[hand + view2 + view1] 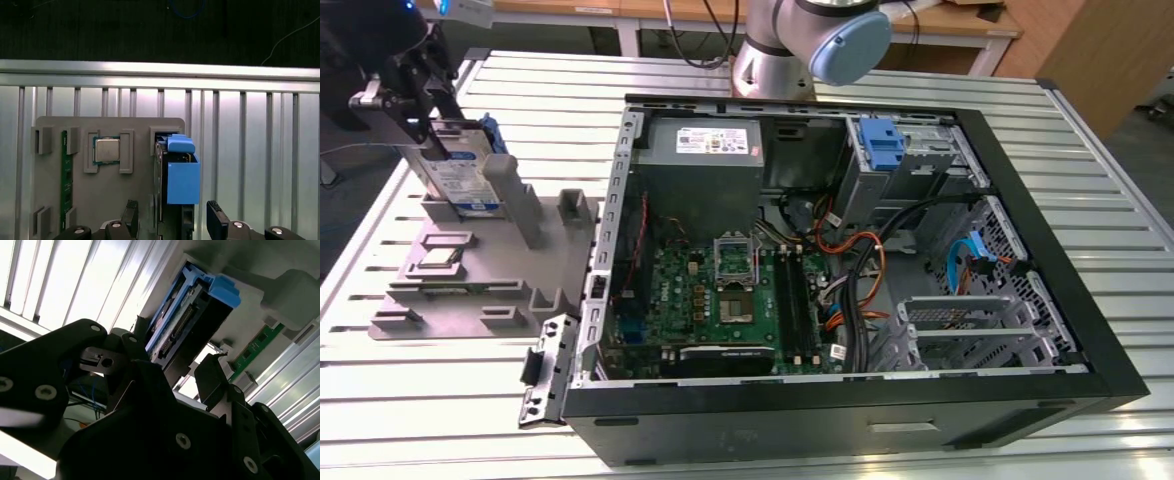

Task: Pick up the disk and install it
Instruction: 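Pick up the disk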

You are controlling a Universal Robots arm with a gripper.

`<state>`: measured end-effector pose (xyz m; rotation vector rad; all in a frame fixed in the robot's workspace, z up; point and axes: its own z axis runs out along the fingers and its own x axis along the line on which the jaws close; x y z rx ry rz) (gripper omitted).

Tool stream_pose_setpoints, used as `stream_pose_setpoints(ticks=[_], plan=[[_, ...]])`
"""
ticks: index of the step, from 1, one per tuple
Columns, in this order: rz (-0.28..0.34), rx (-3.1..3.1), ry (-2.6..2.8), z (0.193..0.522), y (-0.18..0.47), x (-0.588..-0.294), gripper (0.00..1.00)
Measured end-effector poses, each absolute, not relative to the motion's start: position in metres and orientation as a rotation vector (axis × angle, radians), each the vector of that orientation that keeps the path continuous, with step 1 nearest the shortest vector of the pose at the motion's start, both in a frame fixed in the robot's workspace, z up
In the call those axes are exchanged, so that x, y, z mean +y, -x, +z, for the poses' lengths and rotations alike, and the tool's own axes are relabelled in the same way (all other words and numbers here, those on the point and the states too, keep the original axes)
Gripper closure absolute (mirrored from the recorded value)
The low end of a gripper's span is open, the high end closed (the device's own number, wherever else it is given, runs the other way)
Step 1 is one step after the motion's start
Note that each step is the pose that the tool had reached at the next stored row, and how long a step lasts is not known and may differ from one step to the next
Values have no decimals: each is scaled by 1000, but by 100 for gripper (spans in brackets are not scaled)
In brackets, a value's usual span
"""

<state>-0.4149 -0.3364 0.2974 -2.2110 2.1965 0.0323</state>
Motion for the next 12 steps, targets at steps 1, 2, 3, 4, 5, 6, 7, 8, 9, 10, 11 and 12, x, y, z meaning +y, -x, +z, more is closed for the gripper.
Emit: stream_pose_setpoints(ticks=[1,2,3,4,5,6,7,8,9,10,11,12], plan=[[32,2196,2211,297,415,-336,35],[32,2197,2211,298,415,-336,35],[32,2196,2211,299,415,-336,35],[32,2196,2211,299,415,-336,35],[32,2196,2211,299,415,-336,35],[32,2196,2211,299,415,-336,35],[32,2196,2211,299,415,-336,35],[32,2196,2211,299,415,-336,35],[32,2196,2211,299,415,-336,35],[32,2196,2211,299,415,-336,35],[32,2196,2211,299,415,-336,35],[32,2196,2211,299,415,-336,35]])
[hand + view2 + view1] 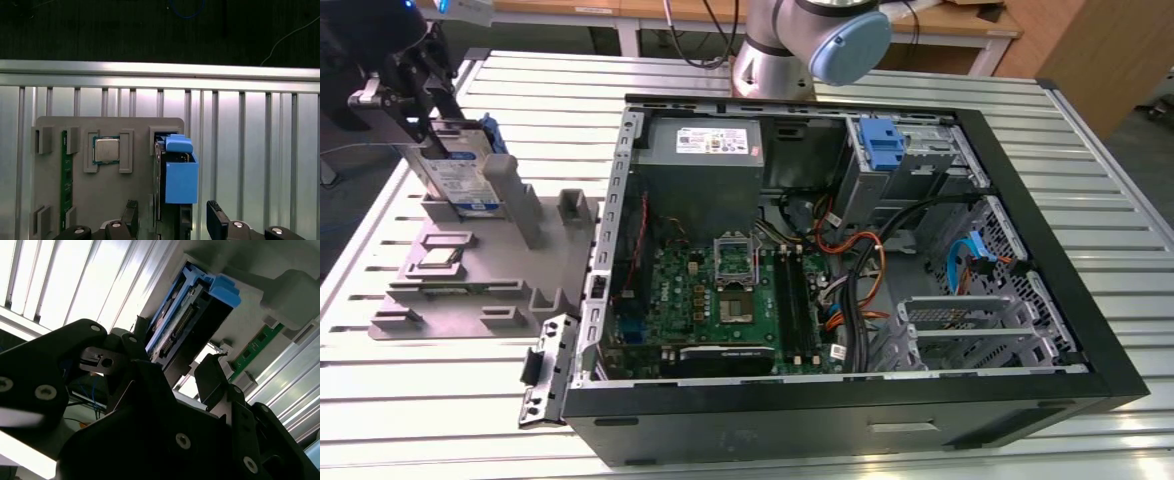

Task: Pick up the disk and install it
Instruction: 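Pick up the disk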

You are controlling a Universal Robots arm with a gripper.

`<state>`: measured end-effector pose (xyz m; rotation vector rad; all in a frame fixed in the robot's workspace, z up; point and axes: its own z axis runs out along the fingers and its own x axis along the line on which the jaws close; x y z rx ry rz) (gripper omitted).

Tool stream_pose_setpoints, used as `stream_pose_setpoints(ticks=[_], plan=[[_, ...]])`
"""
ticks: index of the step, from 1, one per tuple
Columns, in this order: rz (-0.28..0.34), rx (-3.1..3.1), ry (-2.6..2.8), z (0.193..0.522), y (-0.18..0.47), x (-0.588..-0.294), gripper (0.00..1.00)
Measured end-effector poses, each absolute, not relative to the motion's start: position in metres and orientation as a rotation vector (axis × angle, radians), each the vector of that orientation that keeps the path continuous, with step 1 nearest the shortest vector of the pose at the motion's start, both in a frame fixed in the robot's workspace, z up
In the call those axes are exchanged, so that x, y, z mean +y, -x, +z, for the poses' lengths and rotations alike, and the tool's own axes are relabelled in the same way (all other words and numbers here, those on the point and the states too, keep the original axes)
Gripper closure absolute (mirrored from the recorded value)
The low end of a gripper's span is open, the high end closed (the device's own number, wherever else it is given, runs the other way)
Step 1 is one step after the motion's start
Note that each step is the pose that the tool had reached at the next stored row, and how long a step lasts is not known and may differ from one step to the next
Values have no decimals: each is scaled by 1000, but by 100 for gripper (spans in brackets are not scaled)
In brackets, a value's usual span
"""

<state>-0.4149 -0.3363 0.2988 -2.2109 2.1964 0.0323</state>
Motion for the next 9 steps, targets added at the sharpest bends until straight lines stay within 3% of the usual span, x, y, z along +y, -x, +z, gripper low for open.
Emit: stream_pose_setpoints(ticks=[5,8,9], plan=[[32,2196,2211,299,415,-336,36],[32,2196,2211,299,415,-336,49],[32,2196,2211,299,415,-336,49]])
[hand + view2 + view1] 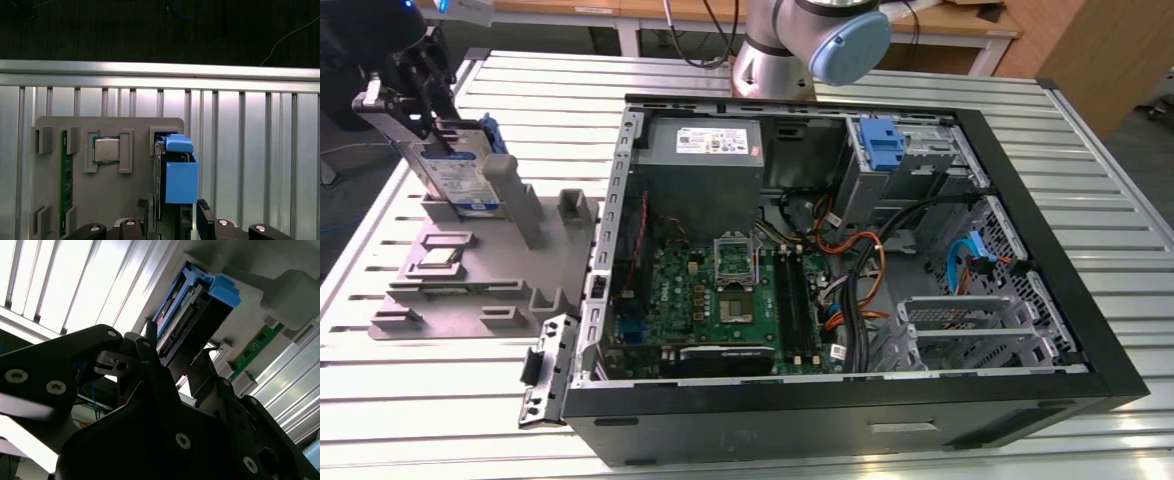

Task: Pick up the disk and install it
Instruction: 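Pick up the disk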

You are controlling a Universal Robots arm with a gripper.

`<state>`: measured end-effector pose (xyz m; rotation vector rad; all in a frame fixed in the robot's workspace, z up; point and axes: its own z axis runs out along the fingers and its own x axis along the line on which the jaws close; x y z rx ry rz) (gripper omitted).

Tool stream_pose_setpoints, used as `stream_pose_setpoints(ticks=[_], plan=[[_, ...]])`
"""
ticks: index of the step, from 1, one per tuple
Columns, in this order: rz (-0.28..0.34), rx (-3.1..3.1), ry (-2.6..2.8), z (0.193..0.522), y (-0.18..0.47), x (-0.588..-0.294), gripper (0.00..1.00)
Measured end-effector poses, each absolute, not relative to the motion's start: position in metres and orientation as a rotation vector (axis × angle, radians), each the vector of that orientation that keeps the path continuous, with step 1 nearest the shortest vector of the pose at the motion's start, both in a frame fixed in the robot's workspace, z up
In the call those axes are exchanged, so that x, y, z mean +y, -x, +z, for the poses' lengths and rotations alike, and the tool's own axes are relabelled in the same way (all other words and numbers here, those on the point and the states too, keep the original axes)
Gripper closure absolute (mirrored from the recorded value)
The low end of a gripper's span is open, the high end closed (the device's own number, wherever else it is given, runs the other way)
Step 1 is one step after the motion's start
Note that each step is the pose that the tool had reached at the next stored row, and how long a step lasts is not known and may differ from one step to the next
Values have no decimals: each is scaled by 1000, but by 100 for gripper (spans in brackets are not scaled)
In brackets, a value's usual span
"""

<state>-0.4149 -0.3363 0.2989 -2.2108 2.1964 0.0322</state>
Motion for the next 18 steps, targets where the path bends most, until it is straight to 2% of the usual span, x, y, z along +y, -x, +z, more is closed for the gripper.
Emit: stream_pose_setpoints(ticks=[18], plan=[[32,2196,2211,301,415,-336,49]])
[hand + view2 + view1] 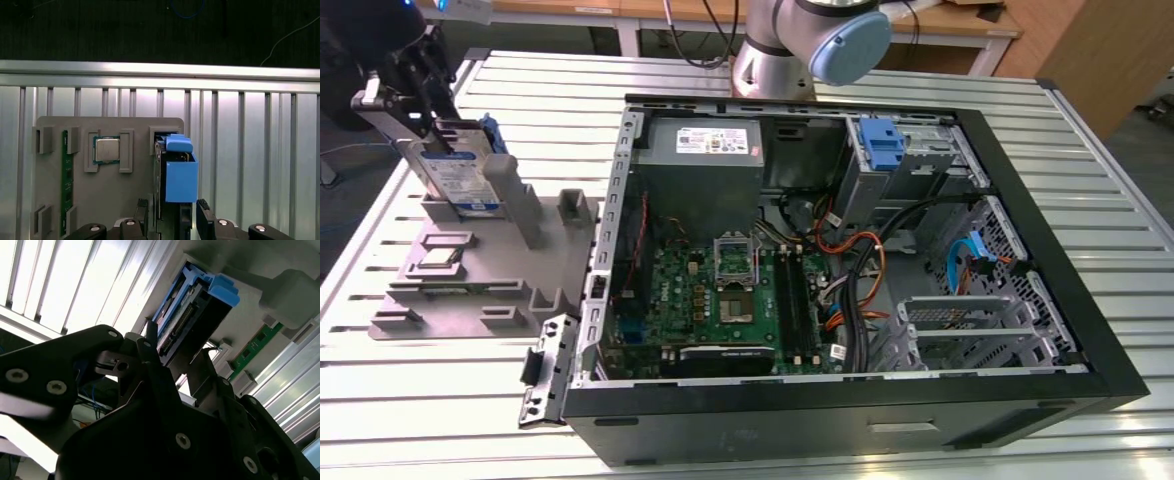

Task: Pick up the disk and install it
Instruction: 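Pick up the disk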

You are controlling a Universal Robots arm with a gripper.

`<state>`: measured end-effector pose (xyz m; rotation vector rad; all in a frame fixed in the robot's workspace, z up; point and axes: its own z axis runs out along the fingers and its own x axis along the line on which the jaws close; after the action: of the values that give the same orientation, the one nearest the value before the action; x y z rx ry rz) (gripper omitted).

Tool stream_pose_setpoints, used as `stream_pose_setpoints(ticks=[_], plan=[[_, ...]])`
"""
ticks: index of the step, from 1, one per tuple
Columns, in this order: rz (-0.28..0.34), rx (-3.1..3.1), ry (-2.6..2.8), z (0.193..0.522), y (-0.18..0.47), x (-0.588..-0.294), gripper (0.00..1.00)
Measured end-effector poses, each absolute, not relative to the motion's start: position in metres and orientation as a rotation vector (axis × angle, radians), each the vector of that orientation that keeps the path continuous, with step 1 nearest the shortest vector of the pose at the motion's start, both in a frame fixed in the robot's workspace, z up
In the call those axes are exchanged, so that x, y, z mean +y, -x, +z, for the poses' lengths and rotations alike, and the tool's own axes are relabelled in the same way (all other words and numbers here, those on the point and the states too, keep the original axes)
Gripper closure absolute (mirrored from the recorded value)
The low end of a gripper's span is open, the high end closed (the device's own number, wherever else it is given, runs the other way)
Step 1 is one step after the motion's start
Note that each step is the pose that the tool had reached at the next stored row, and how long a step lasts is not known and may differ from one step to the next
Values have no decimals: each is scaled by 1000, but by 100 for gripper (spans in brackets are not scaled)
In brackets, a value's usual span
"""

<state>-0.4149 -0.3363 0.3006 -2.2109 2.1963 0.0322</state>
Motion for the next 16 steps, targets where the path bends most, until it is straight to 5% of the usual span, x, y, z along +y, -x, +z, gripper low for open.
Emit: stream_pose_setpoints(ticks=[4,16], plan=[[32,2196,2211,301,415,-336,64],[32,2196,2211,302,415,-336,65]])
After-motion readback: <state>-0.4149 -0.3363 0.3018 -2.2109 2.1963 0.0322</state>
